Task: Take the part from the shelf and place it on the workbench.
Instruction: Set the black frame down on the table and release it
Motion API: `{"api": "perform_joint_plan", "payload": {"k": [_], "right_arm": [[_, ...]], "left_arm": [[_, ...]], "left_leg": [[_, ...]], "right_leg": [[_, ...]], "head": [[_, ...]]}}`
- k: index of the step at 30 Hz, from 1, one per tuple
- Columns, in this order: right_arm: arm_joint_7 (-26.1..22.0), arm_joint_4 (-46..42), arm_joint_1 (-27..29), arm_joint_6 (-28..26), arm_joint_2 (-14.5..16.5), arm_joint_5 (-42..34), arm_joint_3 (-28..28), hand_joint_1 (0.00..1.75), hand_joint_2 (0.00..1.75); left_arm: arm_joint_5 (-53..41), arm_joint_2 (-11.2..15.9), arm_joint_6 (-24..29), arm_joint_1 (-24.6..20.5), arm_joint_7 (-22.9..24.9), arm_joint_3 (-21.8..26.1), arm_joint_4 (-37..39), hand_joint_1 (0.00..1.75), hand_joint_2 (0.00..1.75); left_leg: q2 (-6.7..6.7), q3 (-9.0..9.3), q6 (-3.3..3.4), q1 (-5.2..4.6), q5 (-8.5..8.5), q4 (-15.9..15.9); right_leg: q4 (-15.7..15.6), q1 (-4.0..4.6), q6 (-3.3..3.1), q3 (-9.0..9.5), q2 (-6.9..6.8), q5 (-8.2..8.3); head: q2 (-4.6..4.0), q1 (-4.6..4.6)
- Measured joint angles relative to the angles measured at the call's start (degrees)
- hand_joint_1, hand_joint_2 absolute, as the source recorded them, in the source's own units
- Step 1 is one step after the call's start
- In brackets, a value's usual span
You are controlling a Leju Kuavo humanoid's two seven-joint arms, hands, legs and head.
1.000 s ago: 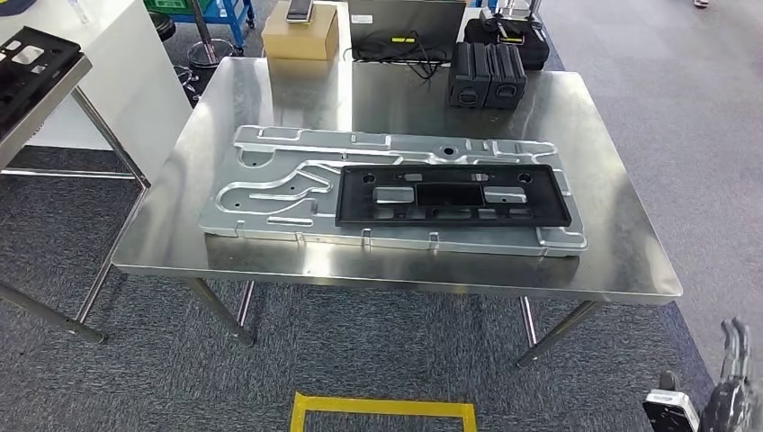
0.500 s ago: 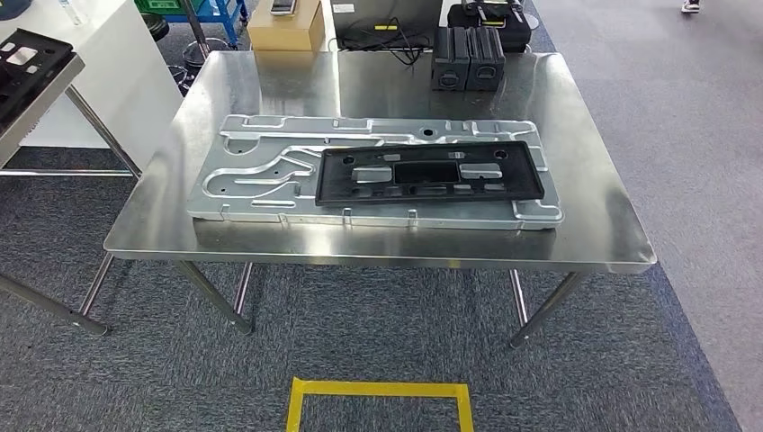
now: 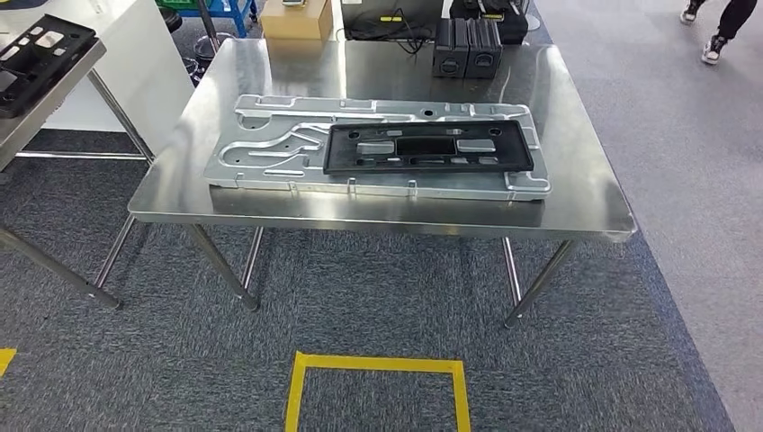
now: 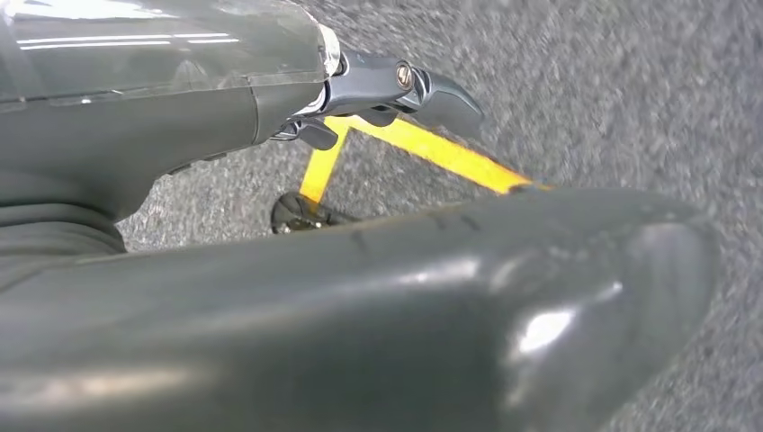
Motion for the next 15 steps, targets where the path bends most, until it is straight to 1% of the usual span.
{"api": "perform_joint_plan", "payload": {"k": [1,2,3,4,5,6,7,8,9,10,11,12,13,14,15], "right_arm": [[0.32,0.13,-0.10,1.13,0.00,-0.03,-0.14,0.00,0.00],[0.61,0.23,-0.21,2.03,0.00,0.04,-0.26,0.00,0.00],[0.91,0.32,-0.32,2.80,0.01,0.21,-0.32,0.00,0.00],[1.16,0.39,-0.42,3.31,0.01,0.39,-0.33,0.00,0.00],[1.34,0.43,-0.52,3.60,0.02,0.57,-0.33,0.00,0.00],[1.45,0.45,-0.65,3.86,0.02,0.70,-0.33,0.00,0.00],[1.49,0.49,-0.83,4.18,0.06,0.73,-0.33,0.00,0.00],[1.51,0.52,-0.98,4.59,0.06,0.72,-0.34,0.00,0.00],[1.50,0.57,-1.11,5.12,0.07,0.67,-0.40,0.00,0.00],[1.44,0.61,-1.18,5.62,0.07,0.61,-0.49,0.00,0.00],[1.33,0.65,-1.13,6.09,0.03,0.53,-0.62,0.00,0.00],[1.15,0.69,-1.09,6.50,0.02,0.43,-0.79,0.00,0.00],[0.96,0.71,-1.05,6.80,0.01,0.32,-0.94,0.00,0.00],[0.76,0.74,-1.00,7.12,-0.01,0.13,-1.10,0.00,0.00],[0.51,0.75,-0.99,7.42,-0.02,-0.15,-1.29,0.00,0.00]], "left_arm": [[0.17,-0.05,0.17,-0.10,0.15,0.08,0.00,0.00,0.00],[0.30,-0.09,0.32,-0.19,0.30,0.15,0.00,0.00,0.00],[0.41,-0.14,0.44,-0.32,0.43,0.23,0.00,0.00,0.00],[0.49,-0.19,0.52,-0.46,0.55,0.33,0.00,0.00,0.00],[0.54,-0.25,0.56,-0.61,0.64,0.45,0.00,0.00,0.00],[0.57,-0.31,0.60,-0.74,0.72,0.59,-0.01,0.00,0.00],[0.59,-0.33,0.62,-0.84,0.77,0.73,-0.01,0.00,0.00],[0.57,-0.38,0.64,-0.94,0.82,0.85,-0.02,0.00,0.00],[0.52,-0.41,0.66,-1.07,0.85,0.95,-0.02,0.00,0.00],[0.44,-0.46,0.63,-1.15,0.87,1.01,-0.02,0.00,0.00],[0.35,-0.53,0.60,-1.20,0.89,1.05,-0.02,0.00,0.00],[0.27,-0.57,0.57,-1.21,0.90,1.08,-0.02,0.00,0.00],[0.19,-0.63,0.55,-1.15,0.91,1.09,-0.02,0.00,0.00],[0.14,-0.71,0.55,-1.11,0.92,1.10,-0.02,0.00,0.00],[0.10,-0.79,0.55,-1.12,0.91,1.11,-0.02,0.00,0.00]], "left_leg": [[0.02,-0.92,0.06,0.00,0.60,0.17],[0.06,-1.89,-0.03,0.03,1.22,0.46],[0.10,-2.97,-0.20,0.08,1.80,0.85],[0.13,-4.13,-0.42,0.18,2.32,1.38],[0.13,-5.33,-0.70,0.33,2.75,2.05],[0.12,-6.51,-1.00,0.49,3.06,2.83],[0.10,-7.60,-1.33,0.57,3.27,3.66],[0.09,-8.50,-1.72,0.60,3.49,4.43],[0.08,-9.18,-2.12,0.57,3.79,5.02],[0.08,-9.67,-2.54,0.59,4.18,5.33],[0.06,-9.99,-2.98,0.72,4.65,5.46],[0.03,-10.34,-3.36,0.93,4.56,5.67],[-0.01,-10.82,-3.65,1.14,3.51,6.36],[-0.05,-11.51,-3.84,1.29,1.40,8.03],[-0.07,-12.37,-3.93,1.37,-1.63,10.83]], "right_leg": [[3.96,-0.21,0.35,-1.00,0.06,-3.02],[7.88,-0.48,0.69,-1.78,0.09,-4.93],[10.59,-0.77,1.01,-1.91,0.09,-5.18],[11.48,-1.10,1.34,-1.18,0.09,-4.08],[10.29,-1.47,1.68,0.63,0.08,-2.33],[7.27,-1.85,2.05,3.38,0.09,-0.92],[3.21,-2.05,2.44,6.44,0.16,-0.70],[-0.69,-2.06,2.42,9.06,0.33,-1.37],[-3.47,-1.95,2.17,10.63,0.46,-2.33],[-4.93,-1.62,1.69,11.17,0.59,-3.08],[-5.32,-1.43,0.89,10.94,0.60,-3.08],[-5.29,-1.31,0.25,10.43,0.42,-2.63],[-5.29,-1.21,-0.41,9.90,0.28,-2.09],[-5.34,-1.17,-0.99,9.26,0.16,-1.48],[-5.33,-1.01,-1.39,8.53,0.07,-0.87]], "head": [[0.00,0.00],[0.00,-0.01],[0.00,-0.01],[0.01,-0.01],[0.01,-0.01],[0.01,-0.01],[0.01,-0.01],[0.01,-0.03],[0.01,-0.05],[0.01,-0.07],[0.01,-0.08],[0.01,-0.09],[0.01,-0.09],[0.01,-0.10],[0.01,-0.11]]}}
